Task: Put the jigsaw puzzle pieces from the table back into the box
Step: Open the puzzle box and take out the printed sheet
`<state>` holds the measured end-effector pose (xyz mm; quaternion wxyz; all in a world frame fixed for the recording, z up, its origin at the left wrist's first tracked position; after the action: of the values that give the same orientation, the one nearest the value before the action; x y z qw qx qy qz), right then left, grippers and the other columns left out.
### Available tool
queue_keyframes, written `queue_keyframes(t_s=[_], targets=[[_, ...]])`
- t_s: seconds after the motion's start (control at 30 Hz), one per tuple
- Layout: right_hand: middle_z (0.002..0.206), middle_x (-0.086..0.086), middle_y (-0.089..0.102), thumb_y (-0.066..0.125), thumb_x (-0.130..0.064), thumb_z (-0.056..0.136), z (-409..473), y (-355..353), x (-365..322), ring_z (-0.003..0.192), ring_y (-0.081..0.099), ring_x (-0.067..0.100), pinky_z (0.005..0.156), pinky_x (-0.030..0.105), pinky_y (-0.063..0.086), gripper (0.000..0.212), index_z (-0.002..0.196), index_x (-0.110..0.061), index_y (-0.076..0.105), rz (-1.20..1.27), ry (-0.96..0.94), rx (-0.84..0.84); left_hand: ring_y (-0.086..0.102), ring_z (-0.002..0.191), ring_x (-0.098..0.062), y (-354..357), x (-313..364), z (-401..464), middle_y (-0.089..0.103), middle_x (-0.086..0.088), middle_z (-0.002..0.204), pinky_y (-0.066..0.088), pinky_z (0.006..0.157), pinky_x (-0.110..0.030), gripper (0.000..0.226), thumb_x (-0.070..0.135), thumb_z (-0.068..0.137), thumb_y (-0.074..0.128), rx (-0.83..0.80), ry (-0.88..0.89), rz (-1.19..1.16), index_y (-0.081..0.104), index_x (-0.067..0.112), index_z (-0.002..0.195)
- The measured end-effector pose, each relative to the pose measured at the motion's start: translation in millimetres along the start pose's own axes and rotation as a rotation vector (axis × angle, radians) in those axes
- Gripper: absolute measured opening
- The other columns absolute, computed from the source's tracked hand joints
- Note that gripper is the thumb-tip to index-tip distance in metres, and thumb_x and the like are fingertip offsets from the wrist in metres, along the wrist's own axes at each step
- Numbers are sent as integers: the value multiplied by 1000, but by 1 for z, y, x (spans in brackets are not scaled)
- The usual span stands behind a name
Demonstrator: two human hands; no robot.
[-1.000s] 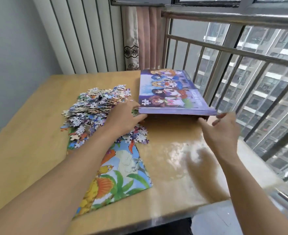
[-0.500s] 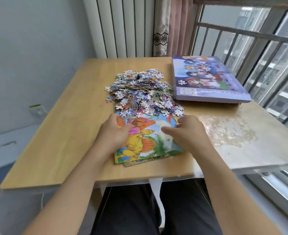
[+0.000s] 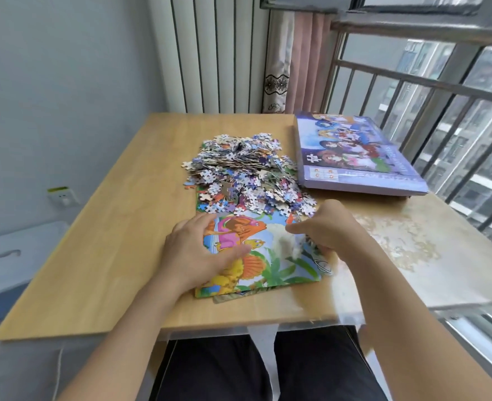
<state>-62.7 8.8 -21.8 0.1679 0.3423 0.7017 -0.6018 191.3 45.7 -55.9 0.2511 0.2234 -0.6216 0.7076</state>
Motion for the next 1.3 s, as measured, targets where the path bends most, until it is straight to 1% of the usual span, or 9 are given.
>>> queue_keyframes(t_s=[0.17, 0.33, 0.6, 0.7, 0.83, 0.93, 1.1, 1.23, 1.3], targets=[[67, 11, 46, 89, -22, 74, 11, 4, -9, 58, 45, 25, 59, 36, 45, 44, 78, -9, 47, 144, 99, -151, 16, 149, -10, 7, 4, 0, 21, 19, 161, 12, 121, -34, 147, 106, 21, 48, -200, 120, 185, 31, 43, 152], [72, 7, 35, 87, -23, 76, 14, 8, -8, 64, 36, 23, 66, 37, 40, 40, 85, -9, 51, 191, 157, -188, 15, 148, -7, 9, 11, -12, 18, 22, 161, 12, 121, -35, 148, 107, 19, 45, -187, 196, 209, 33, 43, 151], [74, 11, 69, 68, -10, 92, 19, 1, -10, 49, 66, 17, 48, 23, 55, 10, 96, -2, 65, 870, 203, -276, 33, 142, 2, -24, 10, -11, 40, 22, 152, 36, 114, -32, 102, 54, 50, 93, -234, 371, -295, 49, 42, 142], [79, 11, 62, 62, 1, 94, 19, -12, -28, 46, 63, 10, 44, 15, 51, 10, 105, 1, 61, 1189, 154, -315, 48, 133, 1, -39, 16, 0, 56, 22, 139, 41, 108, -27, 84, 37, 58, 96, -232, 359, -395, 58, 40, 133], [86, 15, 61, 54, 12, 94, 20, -34, -54, 47, 65, 14, 43, 16, 50, 24, 114, 1, 61, 1391, 86, -329, 67, 90, 5, -55, 34, 30, 75, 21, 97, 52, 84, -19, 18, 19, 84, 76, 72, 265, -640, 79, 35, 91], [86, 16, 67, 55, 10, 94, 24, -60, -75, 53, 68, 16, 47, 18, 54, 20, 110, 2, 63, 1358, -3, -322, 65, 76, 4, -81, 52, 58, 75, 18, 81, 48, 69, -13, 15, 13, 94, 67, 241, 207, -833, 77, 23, 90], [95, 16, 75, 58, -13, 99, 21, -88, -94, 76, 75, 18, 62, 22, 61, 24, 114, 6, 63, 1239, -141, -354, 45, 79, -15, -102, 66, 87, 59, -3, 81, 38, 67, -24, 32, 20, 93, 70, 276, 137, -853, 76, 32, 64], [100, 18, 72, 58, -23, 100, 18, -100, -96, 79, 73, 20, 71, 26, 63, 32, 114, 6, 63, 1253, -175, -352, 49, 57, 3, -114, 83, 80, 60, 20, 59, 40, 60, -11, 25, 14, 91, 72, 301, 227, -886, 74, 12, 66], [96, 17, 72, 59, -26, 98, 16, -102, -92, 76, 73, 20, 69, 26, 63, 33, 113, 4, 64, 1252, -181, -340, 58, 63, 2, -115, 87, 72, 69, 17, 66, 46, 66, -13, 19, 15, 86, 76, 315, 271, -885, 73, 0, 74]])
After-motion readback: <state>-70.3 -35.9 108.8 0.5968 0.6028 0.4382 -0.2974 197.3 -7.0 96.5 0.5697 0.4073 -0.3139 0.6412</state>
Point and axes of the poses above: each hand's wrist, its own z-axis towards the middle knuckle, its own y-axis out of the palm, x = y × z, the point moved 5 cm from there along z, towards the middle knuckle
